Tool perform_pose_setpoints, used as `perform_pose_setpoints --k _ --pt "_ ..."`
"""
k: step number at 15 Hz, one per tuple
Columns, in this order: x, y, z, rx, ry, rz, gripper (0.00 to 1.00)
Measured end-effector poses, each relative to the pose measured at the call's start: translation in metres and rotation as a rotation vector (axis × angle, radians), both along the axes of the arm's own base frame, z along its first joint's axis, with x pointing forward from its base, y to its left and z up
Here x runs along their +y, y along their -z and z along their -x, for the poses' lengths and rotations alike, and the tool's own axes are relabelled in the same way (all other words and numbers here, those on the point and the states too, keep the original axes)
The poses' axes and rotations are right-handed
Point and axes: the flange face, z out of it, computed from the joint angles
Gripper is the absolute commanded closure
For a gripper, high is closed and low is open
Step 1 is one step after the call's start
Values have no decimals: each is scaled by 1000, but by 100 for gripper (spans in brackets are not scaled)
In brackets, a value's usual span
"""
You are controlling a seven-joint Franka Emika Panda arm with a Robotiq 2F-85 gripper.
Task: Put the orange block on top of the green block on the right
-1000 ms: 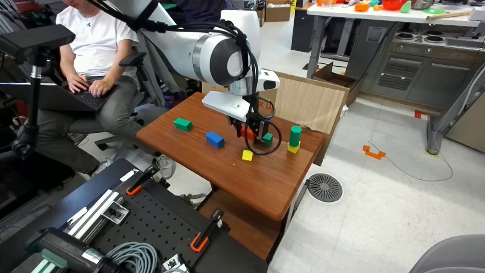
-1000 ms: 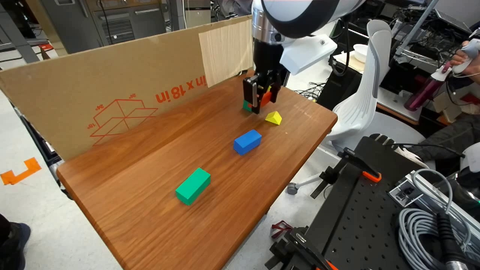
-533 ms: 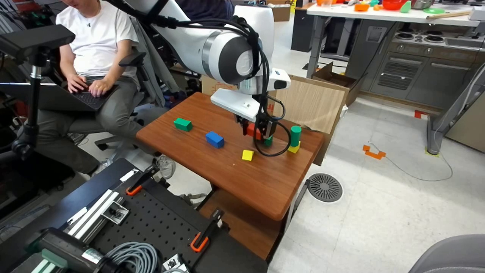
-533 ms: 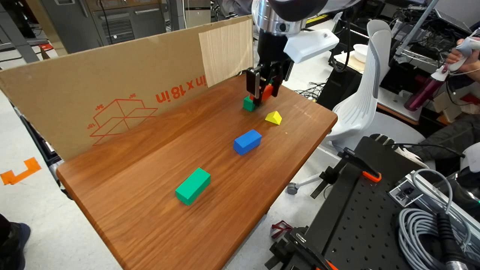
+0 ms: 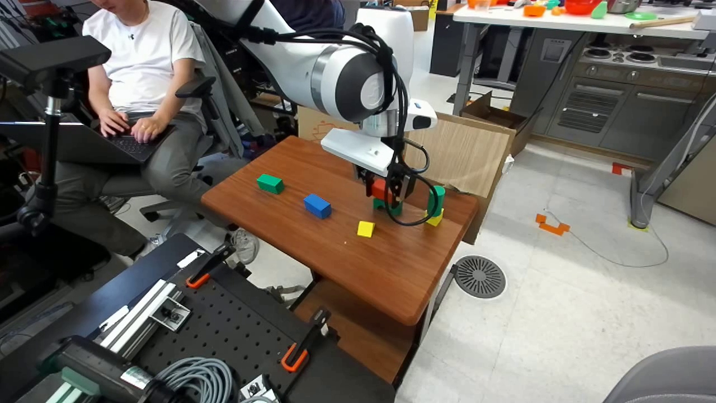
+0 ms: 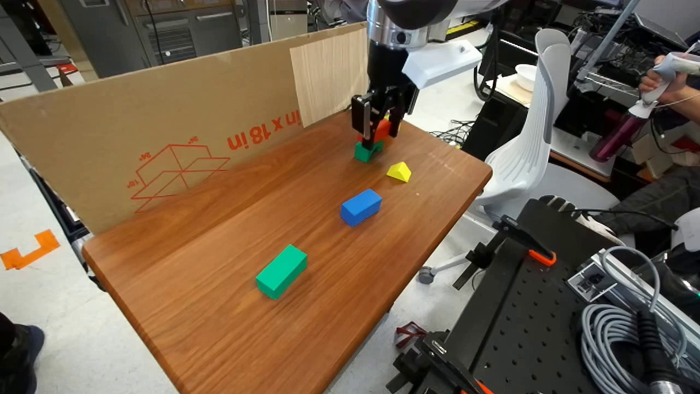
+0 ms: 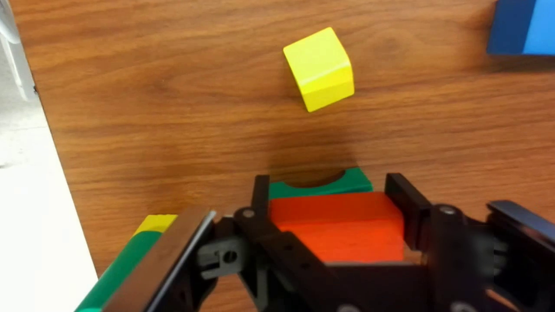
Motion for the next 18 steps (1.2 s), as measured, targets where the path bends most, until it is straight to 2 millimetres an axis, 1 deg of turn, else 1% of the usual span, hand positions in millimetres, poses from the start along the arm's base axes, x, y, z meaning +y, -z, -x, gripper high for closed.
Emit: perform_pose_setpoints --k 6,7,8,9,16,18 --pt "2 6 -12 15 -5 0 58" --pt "2 6 -13 16 -5 0 20" --pt "2 6 -14 15 -5 1 7" --pt "1 5 -15 15 -5 1 1" --pt "-2 -4 -21 18 -8 9 0" --pt "-1 -13 -22 6 -14 14 0"
